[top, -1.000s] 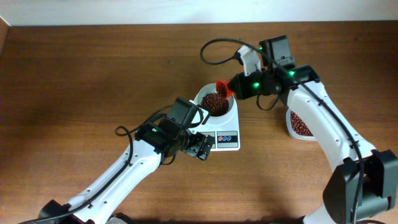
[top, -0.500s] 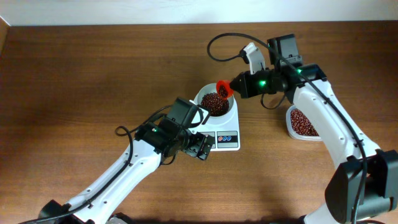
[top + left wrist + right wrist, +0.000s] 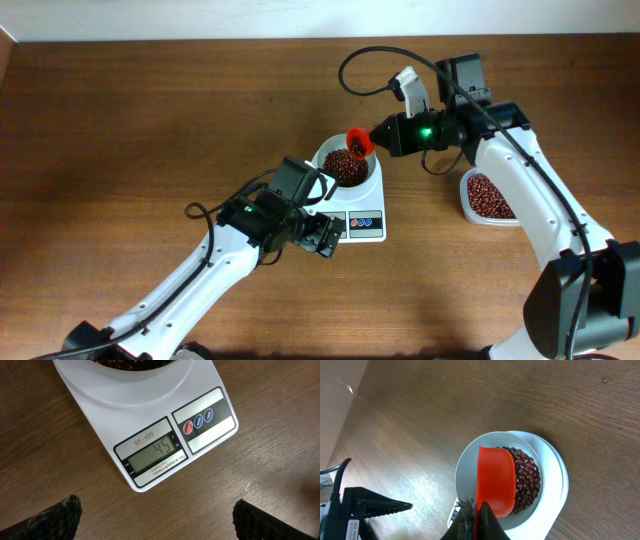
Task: Scoop item into bowl and weigh 50g on scale
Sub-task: 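Tilt the scoop slowly to trickle beans into the bowl, then tip the scoop further over the bowl to add more beans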
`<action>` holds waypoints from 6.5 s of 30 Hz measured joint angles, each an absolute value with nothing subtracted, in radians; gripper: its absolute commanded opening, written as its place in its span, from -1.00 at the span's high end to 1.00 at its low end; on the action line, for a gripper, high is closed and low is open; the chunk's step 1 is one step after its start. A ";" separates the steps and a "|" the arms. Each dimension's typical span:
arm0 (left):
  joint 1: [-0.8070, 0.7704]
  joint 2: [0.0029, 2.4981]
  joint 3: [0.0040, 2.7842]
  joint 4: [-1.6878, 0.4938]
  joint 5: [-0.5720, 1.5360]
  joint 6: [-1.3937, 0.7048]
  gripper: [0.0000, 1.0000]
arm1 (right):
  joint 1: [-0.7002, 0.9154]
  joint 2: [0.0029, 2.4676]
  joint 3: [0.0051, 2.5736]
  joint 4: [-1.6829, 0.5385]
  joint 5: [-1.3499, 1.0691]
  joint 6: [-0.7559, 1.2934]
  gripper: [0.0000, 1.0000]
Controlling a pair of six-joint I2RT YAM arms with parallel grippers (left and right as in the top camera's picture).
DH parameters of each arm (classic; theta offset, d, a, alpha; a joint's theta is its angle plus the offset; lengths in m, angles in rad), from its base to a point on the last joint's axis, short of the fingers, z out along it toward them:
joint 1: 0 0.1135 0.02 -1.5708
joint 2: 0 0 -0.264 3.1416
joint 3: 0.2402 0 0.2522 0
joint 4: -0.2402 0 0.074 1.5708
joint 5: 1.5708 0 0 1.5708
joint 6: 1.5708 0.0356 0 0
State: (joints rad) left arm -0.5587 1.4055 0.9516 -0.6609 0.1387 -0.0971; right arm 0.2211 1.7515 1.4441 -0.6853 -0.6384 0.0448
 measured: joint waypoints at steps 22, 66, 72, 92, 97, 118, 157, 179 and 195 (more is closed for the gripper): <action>-0.559 1.406 0.952 -0.661 0.139 -0.097 -0.98 | 0.221 1.752 1.444 -0.703 -0.638 0.045 0.92; -0.559 1.406 0.952 -0.661 0.139 -0.097 -0.98 | 0.292 1.752 1.444 -0.688 -0.455 -0.023 0.92; -0.559 1.406 0.952 -0.661 0.139 -0.097 -0.98 | 0.293 1.752 1.445 -0.657 -0.469 -0.023 0.92; -0.559 1.406 0.952 -0.661 0.139 -0.097 -0.98 | 0.293 1.752 1.445 -0.653 -0.470 -0.023 0.92; -0.559 1.406 0.952 -0.661 0.139 -0.097 -0.98 | 0.316 1.752 1.446 -0.684 -0.416 -0.039 0.92; -0.559 1.406 0.952 -0.661 0.139 -0.097 -0.98 | 0.315 1.752 1.446 -0.665 -0.439 -0.052 0.92; -0.559 1.406 0.952 -0.661 0.139 -0.097 -0.98 | 0.346 1.748 1.446 -0.675 -0.369 -0.060 0.92; -0.559 1.406 0.952 -0.661 0.139 -0.097 -0.99 | 0.438 1.639 1.456 -0.680 -0.184 -0.201 0.92; -0.559 1.406 0.952 -0.661 0.139 -0.097 -0.98 | 0.235 1.639 1.456 -0.665 -0.569 0.068 0.92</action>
